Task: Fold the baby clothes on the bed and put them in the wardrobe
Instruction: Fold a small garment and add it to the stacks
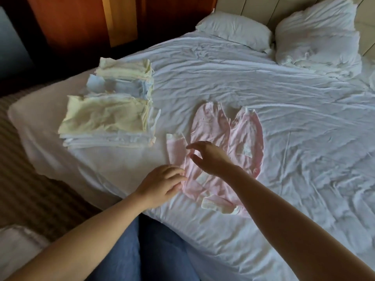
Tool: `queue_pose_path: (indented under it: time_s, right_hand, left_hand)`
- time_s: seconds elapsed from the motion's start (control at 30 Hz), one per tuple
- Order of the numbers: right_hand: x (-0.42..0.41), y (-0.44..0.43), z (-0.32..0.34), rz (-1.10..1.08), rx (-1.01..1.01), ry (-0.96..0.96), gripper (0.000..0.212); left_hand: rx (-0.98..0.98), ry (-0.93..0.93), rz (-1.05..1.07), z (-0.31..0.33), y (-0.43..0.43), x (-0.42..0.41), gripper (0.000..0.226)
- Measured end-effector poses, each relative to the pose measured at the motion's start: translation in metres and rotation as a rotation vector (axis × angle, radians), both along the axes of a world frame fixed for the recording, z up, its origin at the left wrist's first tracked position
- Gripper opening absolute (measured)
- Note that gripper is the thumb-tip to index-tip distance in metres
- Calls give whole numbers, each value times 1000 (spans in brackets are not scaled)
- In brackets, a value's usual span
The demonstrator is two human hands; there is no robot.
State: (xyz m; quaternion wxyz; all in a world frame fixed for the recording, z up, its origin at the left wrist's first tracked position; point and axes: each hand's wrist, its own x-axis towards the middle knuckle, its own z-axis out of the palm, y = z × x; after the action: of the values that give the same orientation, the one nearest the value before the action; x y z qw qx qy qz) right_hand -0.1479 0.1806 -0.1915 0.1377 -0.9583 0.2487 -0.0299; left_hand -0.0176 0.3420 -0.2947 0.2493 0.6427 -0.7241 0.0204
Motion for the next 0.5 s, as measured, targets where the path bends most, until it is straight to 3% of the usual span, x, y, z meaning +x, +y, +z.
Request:
queue_pose_path:
  time_s: [0.17, 0.27, 0.5]
  right_hand:
    - [56, -11, -14, 80, 3, 24, 35]
    - [79, -18, -27, 105, 13, 9, 45]
    - [122, -29, -54, 67, 69, 167, 56]
  left_hand:
    - [-59, 60, 3, -13, -3, 3, 26]
    - [-73, 71, 2, -17, -5, 4, 26]
    - [-99, 127, -1, -28, -6, 10, 24]
